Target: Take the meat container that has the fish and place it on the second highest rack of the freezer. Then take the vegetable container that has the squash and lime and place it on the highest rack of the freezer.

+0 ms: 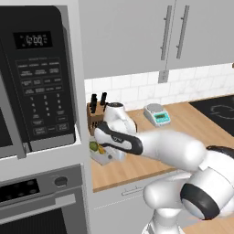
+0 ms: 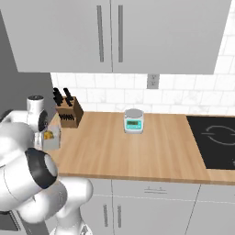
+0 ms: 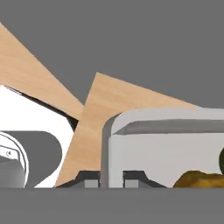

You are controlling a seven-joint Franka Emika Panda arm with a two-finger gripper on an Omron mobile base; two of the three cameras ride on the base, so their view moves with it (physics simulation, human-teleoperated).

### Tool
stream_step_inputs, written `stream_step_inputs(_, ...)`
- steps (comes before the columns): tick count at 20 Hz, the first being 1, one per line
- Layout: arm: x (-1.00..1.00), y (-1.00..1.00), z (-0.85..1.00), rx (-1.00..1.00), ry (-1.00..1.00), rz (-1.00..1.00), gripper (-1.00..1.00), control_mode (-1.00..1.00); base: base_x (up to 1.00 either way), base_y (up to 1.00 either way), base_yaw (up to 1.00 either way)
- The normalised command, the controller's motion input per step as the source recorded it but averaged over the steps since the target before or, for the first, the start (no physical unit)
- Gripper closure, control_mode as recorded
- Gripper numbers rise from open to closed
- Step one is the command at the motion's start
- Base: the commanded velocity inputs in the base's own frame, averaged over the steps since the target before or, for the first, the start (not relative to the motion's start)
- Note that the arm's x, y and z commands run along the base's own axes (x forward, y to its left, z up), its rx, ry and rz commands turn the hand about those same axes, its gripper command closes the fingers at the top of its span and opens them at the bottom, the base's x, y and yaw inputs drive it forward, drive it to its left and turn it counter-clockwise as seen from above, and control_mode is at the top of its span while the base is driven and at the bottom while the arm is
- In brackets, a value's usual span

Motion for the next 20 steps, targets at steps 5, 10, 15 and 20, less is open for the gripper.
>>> stream_step_inputs(5,-0.57,-0.68,0.55,0.07,-0.31,-0.01,1.00,-1.00,0.00,0.00,0.00)
stream_step_inputs(10,-0.65,-0.60,0.88,0.06,-0.23,0.00,1.00,-1.00,0.00,0.00,0.00)
stream_step_inputs(15,-0.83,-0.56,1.00,0.00,-0.14,0.00,1.00,-1.00,0.00,0.00,0.00)
stream_step_inputs(20,-0.99,-0.52,0.89,0.00,-0.06,0.00,1.00,-1.00,0.00,0.00,0.00)
